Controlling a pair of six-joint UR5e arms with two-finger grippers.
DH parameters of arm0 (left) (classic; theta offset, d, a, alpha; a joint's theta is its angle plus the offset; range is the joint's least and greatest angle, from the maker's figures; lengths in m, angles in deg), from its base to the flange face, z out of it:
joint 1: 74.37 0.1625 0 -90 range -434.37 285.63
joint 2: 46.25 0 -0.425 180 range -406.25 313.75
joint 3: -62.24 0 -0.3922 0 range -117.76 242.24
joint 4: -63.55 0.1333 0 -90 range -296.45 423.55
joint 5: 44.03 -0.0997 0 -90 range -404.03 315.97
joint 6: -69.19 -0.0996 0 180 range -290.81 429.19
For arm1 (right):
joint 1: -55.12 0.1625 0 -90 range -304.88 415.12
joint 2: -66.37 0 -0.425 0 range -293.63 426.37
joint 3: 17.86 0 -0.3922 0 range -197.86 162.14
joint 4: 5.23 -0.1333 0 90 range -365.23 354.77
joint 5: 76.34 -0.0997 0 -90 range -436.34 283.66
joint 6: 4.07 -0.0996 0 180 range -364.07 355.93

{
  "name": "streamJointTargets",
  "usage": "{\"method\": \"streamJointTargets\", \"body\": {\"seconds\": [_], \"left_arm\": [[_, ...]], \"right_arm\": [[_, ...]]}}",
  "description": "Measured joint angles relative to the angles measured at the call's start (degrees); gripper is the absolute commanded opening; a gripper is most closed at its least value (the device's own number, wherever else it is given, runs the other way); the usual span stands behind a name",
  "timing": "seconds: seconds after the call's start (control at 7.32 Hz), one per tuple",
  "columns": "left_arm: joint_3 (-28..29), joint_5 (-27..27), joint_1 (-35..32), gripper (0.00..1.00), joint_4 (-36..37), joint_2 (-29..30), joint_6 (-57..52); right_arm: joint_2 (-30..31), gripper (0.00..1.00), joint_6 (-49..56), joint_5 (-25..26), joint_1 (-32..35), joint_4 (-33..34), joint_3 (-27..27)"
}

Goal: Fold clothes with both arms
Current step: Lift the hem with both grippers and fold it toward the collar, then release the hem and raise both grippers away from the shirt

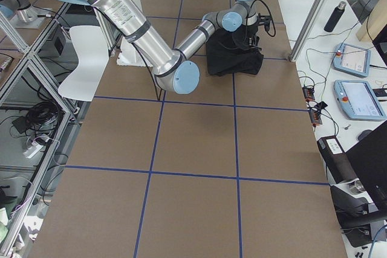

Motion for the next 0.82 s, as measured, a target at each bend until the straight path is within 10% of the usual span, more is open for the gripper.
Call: {"method": "streamJointTargets", "body": {"seconds": [0.82], "left_arm": [[15.1,-0.2,-0.8,0.11,-2.1,7.1,-8.7]], "right_arm": [[-1.3,0.01,3.8,-2.2,1.1,-7.5,11.7]]}}
